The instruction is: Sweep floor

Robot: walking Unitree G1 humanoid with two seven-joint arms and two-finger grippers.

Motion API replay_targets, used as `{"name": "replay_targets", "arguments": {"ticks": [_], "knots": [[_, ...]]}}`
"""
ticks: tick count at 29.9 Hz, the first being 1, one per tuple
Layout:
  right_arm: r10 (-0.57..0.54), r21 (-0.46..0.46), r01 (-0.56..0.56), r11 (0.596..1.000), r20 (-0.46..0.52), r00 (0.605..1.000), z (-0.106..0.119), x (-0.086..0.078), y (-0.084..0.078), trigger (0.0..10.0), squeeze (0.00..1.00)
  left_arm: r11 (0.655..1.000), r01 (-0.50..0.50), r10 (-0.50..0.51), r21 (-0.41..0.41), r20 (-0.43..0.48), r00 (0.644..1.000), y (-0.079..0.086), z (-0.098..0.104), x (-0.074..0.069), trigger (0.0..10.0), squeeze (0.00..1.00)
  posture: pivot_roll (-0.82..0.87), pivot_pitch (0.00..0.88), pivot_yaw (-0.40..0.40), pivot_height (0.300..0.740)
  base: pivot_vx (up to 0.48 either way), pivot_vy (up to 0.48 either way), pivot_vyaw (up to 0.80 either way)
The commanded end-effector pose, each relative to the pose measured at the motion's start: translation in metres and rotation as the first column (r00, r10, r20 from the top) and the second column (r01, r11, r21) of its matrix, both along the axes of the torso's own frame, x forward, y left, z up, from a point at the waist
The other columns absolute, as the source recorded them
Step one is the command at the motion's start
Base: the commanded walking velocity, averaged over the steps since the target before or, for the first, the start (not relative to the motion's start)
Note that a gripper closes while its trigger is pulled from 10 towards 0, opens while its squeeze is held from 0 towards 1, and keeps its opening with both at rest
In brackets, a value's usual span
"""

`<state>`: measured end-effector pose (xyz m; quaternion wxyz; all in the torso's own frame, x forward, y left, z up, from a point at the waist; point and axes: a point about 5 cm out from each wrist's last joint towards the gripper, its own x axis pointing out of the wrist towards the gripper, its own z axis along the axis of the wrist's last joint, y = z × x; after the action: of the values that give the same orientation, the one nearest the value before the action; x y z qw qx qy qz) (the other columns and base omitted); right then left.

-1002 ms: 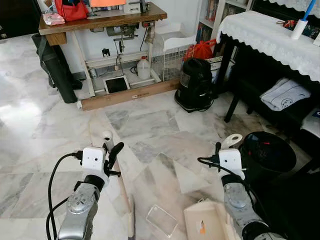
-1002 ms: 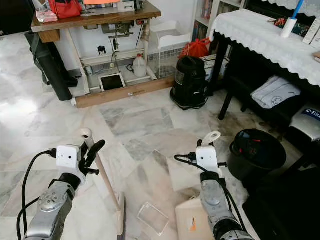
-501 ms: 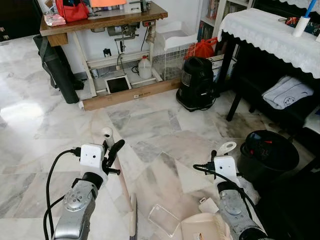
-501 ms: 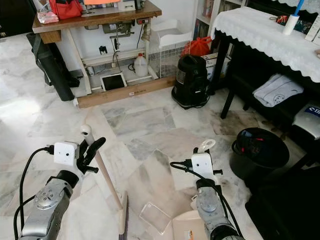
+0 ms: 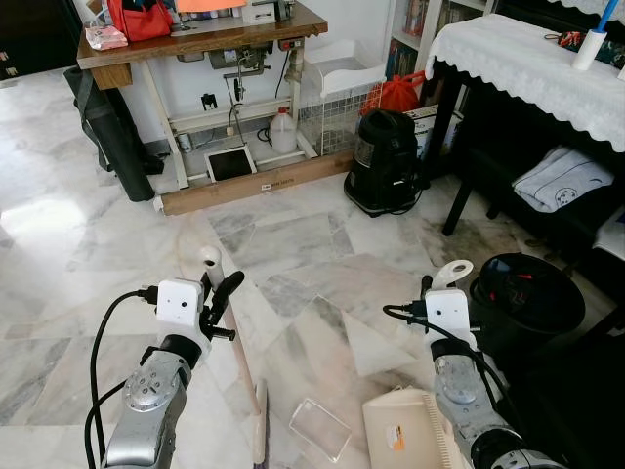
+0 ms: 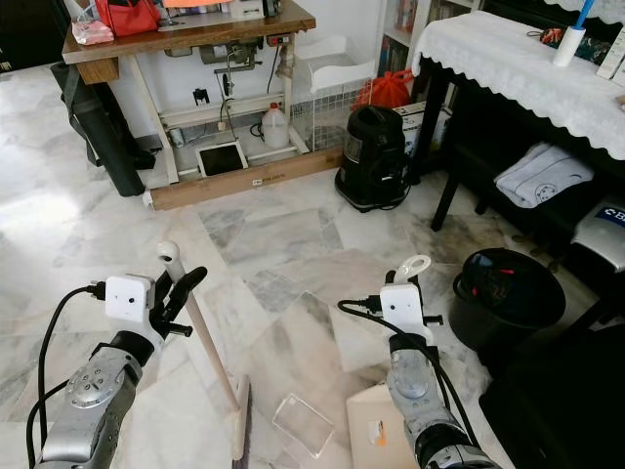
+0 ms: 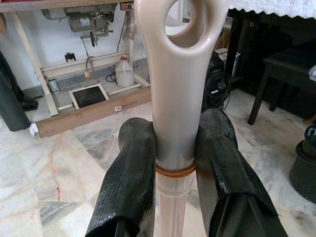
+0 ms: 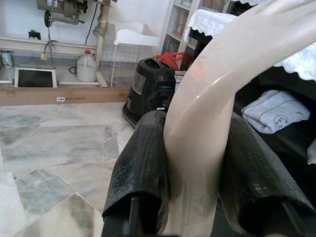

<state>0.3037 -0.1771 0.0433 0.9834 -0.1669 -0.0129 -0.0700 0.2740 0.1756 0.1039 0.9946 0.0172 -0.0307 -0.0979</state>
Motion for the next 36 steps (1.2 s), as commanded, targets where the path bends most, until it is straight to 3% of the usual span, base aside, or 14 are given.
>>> {"name": "replay_targets", "arguments": {"ticks": [1, 3, 4, 11, 23, 27, 36], "knots": [[-0.021, 0.012, 0.021, 1.000, -0.037, 0.999, -0.006, -0.003, 0.001, 10.0, 0.00, 1.000, -0.004, 0.004, -0.007, 0.053, 0.999, 0.002, 0.013, 0.003, 10.0, 0.00, 0.17, 0.041, 0.042, 0.740, 0.000, 0.000, 0.00], [-0.031, 0.014, 0.032, 0.999, -0.060, 0.998, -0.010, -0.005, 0.000, 10.0, 0.00, 1.000, -0.004, 0.004, -0.007, 0.055, 0.998, 0.002, 0.014, 0.003, 10.0, 0.00, 0.17, 0.041, 0.042, 0.740, 0.000, 0.000, 0.00], [-0.052, 0.018, 0.055, 0.998, -0.131, 0.990, -0.024, -0.014, -0.002, 10.0, 0.00, 1.000, -0.002, 0.002, -0.008, 0.061, 0.998, 0.002, 0.015, 0.004, 10.0, 0.00, 0.18, 0.041, 0.042, 0.740, 0.000, 0.000, 0.00], [-0.057, -0.005, 0.057, 0.998, -0.240, 0.969, -0.047, -0.035, -0.004, 10.0, 0.00, 1.000, 0.017, -0.016, -0.015, 0.059, 0.998, -0.001, 0.017, 0.002, 10.0, 0.00, 0.18, 0.045, 0.045, 0.740, 0.000, 0.000, 0.00], [-0.057, 0.058, 0.074, 0.996, -0.247, 0.967, -0.044, -0.031, -0.009, 10.0, 0.00, 0.999, 0.036, -0.035, -0.021, 0.033, 0.999, -0.003, 0.015, 0.003, 10.0, 0.00, 0.17, 0.043, 0.043, 0.740, 0.000, 0.000, 0.00], [-0.106, 0.133, 0.147, 0.980, -0.277, 0.955, -0.047, -0.033, -0.017, 10.0, 0.00, 0.999, 0.037, -0.036, -0.022, 0.018, 0.999, -0.004, 0.012, 0.002, 10.0, 0.00, 0.16, 0.043, 0.040, 0.740, 0.000, 0.000, 0.00], [-0.165, 0.200, 0.246, 0.949, -0.351, 0.922, -0.052, -0.034, -0.028, 10.0, 0.00, 0.999, 0.036, -0.036, -0.026, 0.012, 0.999, -0.004, 0.012, 0.002, 10.0, 0.00, 0.16, 0.041, 0.035, 0.740, 0.000, 0.000, 0.00]]}}
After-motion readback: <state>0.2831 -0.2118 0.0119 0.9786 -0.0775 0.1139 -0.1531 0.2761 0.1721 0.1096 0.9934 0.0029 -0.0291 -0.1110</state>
